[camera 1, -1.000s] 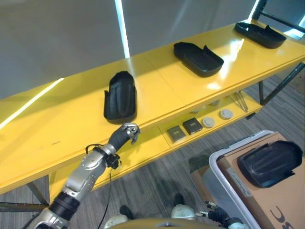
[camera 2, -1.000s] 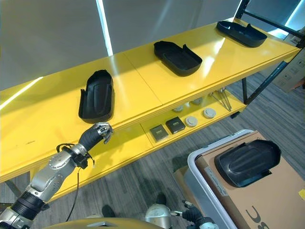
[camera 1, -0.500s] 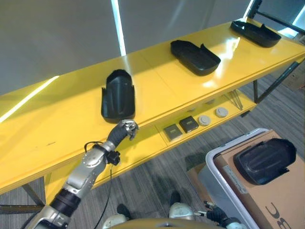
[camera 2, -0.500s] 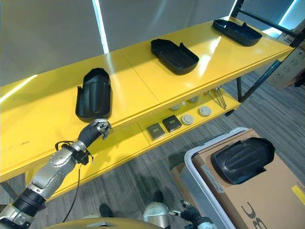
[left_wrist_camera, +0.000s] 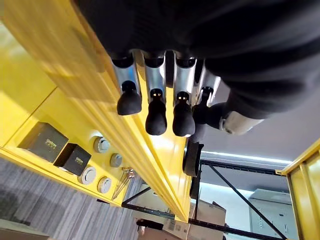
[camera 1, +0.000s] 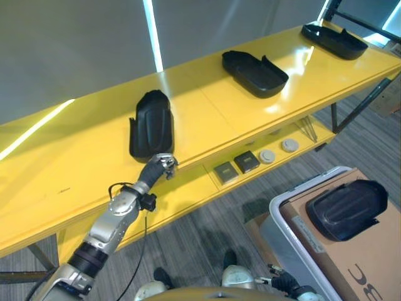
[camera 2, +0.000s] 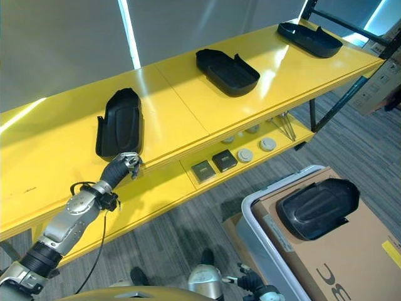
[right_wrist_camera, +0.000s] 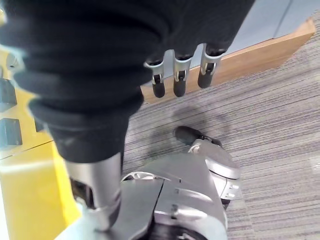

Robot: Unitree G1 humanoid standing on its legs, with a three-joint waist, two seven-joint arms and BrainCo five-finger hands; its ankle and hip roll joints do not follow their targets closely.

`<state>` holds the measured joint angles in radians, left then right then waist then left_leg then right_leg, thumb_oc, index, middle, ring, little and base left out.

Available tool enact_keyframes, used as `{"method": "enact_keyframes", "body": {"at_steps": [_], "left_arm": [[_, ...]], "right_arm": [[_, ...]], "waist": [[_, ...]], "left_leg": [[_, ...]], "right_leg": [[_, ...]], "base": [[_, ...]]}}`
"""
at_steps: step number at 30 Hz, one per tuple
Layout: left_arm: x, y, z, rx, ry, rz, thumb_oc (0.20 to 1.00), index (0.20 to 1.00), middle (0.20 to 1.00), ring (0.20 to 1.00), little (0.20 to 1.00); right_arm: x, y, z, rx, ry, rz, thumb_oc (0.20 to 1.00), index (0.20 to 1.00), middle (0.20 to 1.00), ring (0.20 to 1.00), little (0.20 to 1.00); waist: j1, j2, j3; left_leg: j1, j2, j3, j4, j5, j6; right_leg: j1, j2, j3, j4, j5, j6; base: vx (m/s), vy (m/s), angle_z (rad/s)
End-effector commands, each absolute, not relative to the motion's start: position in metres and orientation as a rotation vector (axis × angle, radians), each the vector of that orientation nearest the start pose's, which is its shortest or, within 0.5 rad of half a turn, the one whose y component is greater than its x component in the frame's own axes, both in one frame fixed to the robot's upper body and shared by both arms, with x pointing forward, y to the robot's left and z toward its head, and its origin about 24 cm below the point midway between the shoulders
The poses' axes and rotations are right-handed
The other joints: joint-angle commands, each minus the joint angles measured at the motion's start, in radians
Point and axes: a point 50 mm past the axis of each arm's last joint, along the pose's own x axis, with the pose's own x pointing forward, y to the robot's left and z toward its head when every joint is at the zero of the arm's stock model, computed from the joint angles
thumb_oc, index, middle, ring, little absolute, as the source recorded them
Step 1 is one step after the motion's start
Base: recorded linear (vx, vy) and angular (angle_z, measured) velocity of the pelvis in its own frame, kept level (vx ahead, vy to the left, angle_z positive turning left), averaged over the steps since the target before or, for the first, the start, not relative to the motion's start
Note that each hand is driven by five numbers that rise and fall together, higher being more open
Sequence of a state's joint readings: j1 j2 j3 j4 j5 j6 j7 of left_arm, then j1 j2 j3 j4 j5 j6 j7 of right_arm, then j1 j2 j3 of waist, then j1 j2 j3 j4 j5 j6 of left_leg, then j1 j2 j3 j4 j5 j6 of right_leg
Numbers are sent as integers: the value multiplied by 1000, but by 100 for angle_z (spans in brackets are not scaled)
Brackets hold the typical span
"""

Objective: Move parts from the plastic box to the shelf.

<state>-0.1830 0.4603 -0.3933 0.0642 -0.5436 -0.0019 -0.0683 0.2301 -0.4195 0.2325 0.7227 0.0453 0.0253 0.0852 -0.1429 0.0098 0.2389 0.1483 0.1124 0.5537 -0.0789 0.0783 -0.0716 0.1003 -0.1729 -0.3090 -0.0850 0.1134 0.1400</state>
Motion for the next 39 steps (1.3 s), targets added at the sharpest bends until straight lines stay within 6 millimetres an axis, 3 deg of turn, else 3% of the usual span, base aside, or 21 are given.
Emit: {"method": "enact_keyframes", "body": {"at_steps": [1,10,27,39], "left_arm": [[288,139,73,-5,-37,-403,200,200,200,200,200],[294,142,68,39,-34,-360,200,200,200,200,200],[314,147,96,101,-132,-284,200,200,200,200,200],[326,156,87,136,-84,-208,200,200,200,200,200]], "right_arm": [[99,-243,-129,-353,1011,167,1000,1000,1000,1000,1000],[103,-240,-128,-359,1006,188,1000,1000,1000,1000,1000],[105,-239,-127,-379,995,217,1000,1000,1000,1000,1000],[110,-234,-124,-391,980,254,1000,1000,1000,1000,1000]], "waist": [[0,-15,16],[-5,-21,20],[-20,-31,31],[-29,-40,39]], "left_leg": [[-24,76,-52,133,-118,-9],[-24,80,-48,137,-119,-7],[-36,88,-47,157,-121,-8],[-47,92,-49,166,-119,-9]], "right_leg": [[-21,-61,12,43,-36,62],[-23,-59,15,46,-38,60],[-35,-60,23,61,-46,57],[-45,-58,34,69,-50,56]], "base": [[0,0,0],[0,0,0],[1,-1,-2],[0,0,0]]}}
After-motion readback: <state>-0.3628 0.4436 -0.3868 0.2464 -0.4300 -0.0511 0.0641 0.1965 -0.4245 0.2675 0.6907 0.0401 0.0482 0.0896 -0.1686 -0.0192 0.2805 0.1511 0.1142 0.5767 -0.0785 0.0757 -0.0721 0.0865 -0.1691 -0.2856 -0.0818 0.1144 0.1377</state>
